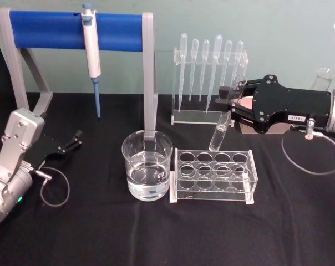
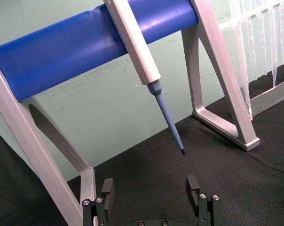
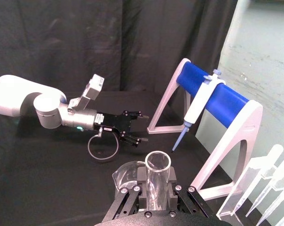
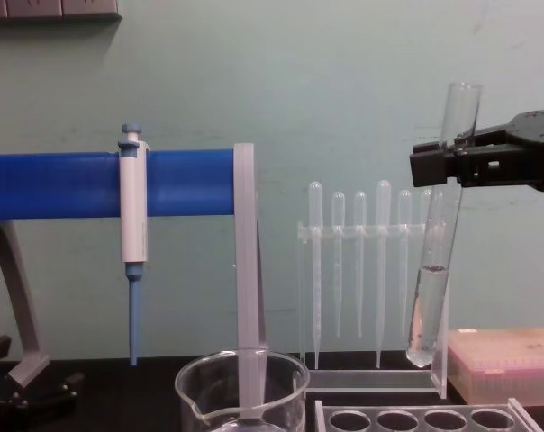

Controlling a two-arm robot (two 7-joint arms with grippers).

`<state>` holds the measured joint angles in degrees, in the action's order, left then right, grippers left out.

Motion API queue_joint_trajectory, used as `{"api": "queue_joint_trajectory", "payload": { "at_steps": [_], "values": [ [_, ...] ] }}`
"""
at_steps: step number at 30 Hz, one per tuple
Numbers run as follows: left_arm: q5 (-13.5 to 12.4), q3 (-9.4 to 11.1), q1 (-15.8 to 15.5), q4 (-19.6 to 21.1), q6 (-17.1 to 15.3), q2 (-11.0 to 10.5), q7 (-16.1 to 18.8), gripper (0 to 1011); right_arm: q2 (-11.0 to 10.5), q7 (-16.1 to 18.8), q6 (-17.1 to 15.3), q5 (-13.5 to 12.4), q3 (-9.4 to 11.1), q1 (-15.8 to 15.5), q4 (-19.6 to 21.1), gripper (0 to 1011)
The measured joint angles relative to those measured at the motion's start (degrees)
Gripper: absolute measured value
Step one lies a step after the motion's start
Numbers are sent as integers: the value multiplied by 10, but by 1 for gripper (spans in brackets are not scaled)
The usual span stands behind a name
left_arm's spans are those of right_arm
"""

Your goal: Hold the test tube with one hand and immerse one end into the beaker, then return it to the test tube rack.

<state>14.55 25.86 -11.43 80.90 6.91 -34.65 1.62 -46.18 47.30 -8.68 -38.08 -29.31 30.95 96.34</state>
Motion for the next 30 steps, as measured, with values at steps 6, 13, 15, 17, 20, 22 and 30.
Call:
{"api": "queue_joint_trajectory", "payload": {
  "at_steps": [6,13,15,17,20,22,30],
  "values": [
    [0,0,0,0,0,0,0,1000,0,0,0,0,0,0,0,238],
    [0,0,0,0,0,0,0,1000,0,0,0,0,-1,1,0,238],
    [0,0,0,0,0,0,0,1000,1,2,2,0,-7,9,-5,238],
    [0,0,0,0,0,0,0,1000,5,5,2,2,-12,18,-9,238],
    [0,0,0,0,0,0,0,1000,16,11,2,8,-24,39,-20,238],
    [0,0,0,0,0,0,0,1000,29,18,2,12,-35,58,-31,238],
    [0,0,0,0,0,0,0,1000,95,40,9,23,-81,119,-91,238]
  ]
}}
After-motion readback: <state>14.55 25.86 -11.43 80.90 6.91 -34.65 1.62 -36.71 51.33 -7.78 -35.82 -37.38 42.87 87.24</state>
